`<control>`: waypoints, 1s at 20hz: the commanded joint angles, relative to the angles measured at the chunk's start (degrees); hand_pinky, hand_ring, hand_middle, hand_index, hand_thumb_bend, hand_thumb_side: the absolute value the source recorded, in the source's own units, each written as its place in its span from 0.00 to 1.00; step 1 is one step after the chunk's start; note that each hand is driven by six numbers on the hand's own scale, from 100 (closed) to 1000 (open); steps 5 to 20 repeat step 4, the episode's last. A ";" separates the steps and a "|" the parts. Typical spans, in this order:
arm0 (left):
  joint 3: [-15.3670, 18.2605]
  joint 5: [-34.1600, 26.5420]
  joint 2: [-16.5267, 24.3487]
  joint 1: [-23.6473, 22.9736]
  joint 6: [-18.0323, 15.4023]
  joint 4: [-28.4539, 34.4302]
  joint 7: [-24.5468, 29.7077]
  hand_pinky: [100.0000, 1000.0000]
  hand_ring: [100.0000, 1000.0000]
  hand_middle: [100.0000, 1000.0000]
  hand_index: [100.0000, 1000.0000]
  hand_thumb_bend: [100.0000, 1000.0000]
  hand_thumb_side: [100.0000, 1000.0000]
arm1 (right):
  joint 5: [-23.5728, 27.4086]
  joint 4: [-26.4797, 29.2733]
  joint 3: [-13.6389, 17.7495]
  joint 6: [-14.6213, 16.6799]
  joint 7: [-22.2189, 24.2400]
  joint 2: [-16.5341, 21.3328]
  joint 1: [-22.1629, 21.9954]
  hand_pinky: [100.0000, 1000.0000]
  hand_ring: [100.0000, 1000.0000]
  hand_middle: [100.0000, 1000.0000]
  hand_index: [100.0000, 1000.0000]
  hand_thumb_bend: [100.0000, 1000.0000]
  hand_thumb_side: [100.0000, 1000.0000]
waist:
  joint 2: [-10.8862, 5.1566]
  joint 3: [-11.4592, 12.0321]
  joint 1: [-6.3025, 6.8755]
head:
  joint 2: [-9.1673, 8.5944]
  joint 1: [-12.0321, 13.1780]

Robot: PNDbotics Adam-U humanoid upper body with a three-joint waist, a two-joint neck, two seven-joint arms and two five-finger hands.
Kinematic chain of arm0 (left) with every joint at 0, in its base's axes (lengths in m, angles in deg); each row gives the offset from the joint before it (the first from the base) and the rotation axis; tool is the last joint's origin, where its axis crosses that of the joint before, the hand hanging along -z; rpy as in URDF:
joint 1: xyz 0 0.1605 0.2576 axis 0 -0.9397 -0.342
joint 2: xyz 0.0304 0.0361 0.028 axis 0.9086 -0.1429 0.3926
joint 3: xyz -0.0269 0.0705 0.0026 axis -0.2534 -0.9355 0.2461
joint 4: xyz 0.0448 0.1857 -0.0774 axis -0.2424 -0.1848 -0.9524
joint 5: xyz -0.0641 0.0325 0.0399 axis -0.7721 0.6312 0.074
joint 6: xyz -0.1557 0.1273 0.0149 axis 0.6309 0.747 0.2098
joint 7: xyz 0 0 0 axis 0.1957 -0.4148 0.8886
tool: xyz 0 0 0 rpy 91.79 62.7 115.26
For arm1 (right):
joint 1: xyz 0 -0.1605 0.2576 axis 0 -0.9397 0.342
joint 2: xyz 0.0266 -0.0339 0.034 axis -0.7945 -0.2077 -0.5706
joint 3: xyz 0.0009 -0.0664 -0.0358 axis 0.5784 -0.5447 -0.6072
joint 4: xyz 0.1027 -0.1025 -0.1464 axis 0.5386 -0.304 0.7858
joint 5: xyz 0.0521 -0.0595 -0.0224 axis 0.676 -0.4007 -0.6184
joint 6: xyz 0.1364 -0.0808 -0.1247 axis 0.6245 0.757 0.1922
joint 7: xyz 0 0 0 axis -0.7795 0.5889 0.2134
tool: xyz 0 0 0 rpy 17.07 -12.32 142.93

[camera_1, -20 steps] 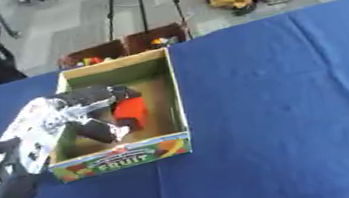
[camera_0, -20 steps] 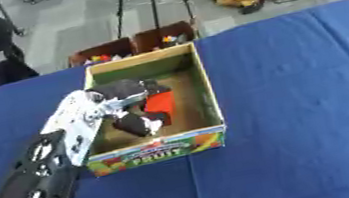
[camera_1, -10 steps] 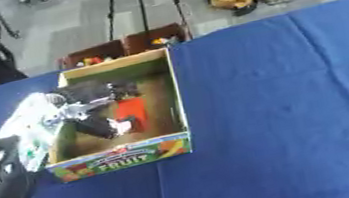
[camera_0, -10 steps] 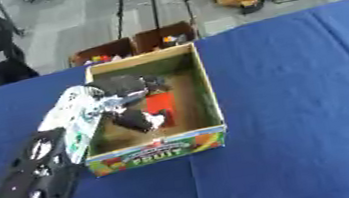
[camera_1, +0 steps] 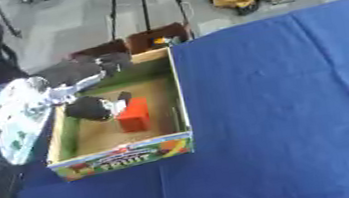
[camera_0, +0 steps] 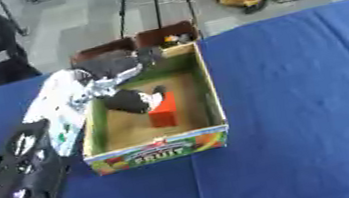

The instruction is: Pick up objects on the table and place them in the box.

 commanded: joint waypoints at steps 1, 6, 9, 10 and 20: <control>1.97 -6.27 3.79 -0.29 2.90 9.92 -1.00 0.41 0.71 0.86 1.00 0.00 0.63 | -0.01 1.09 0.77 -0.11 -0.51 1.28 0.28 0.68 0.81 0.55 0.73 0.18 1.00 | -1.44 0.63 -0.26 | 0.00 -0.78; 3.11 -12.35 5.87 -2.51 6.23 18.77 -0.90 0.39 0.67 0.85 1.00 0.00 0.80 | -0.19 1.09 1.11 -0.29 -1.25 1.48 0.26 0.68 0.81 0.55 0.73 0.16 1.00 | -1.56 1.65 -0.53 | 0.40 -1.46; 3.11 -12.35 5.87 -2.51 6.23 18.77 -0.90 0.39 0.67 0.85 1.00 0.00 0.80 | -0.19 1.09 1.11 -0.29 -1.25 1.48 0.26 0.68 0.81 0.55 0.73 0.16 1.00 | -1.56 1.65 -0.53 | 0.40 -1.46; 3.11 -12.35 5.87 -2.51 6.23 18.77 -0.90 0.39 0.67 0.85 1.00 0.00 0.80 | -0.19 1.09 1.11 -0.29 -1.25 1.48 0.26 0.68 0.81 0.55 0.73 0.16 1.00 | -1.56 1.65 -0.53 | 0.40 -1.46; 3.11 -12.35 5.87 -2.51 6.23 18.77 -0.90 0.39 0.67 0.85 1.00 0.00 0.80 | -0.19 1.09 1.11 -0.29 -1.25 1.48 0.26 0.68 0.81 0.55 0.73 0.16 1.00 | -1.56 1.65 -0.53 | 0.40 -1.46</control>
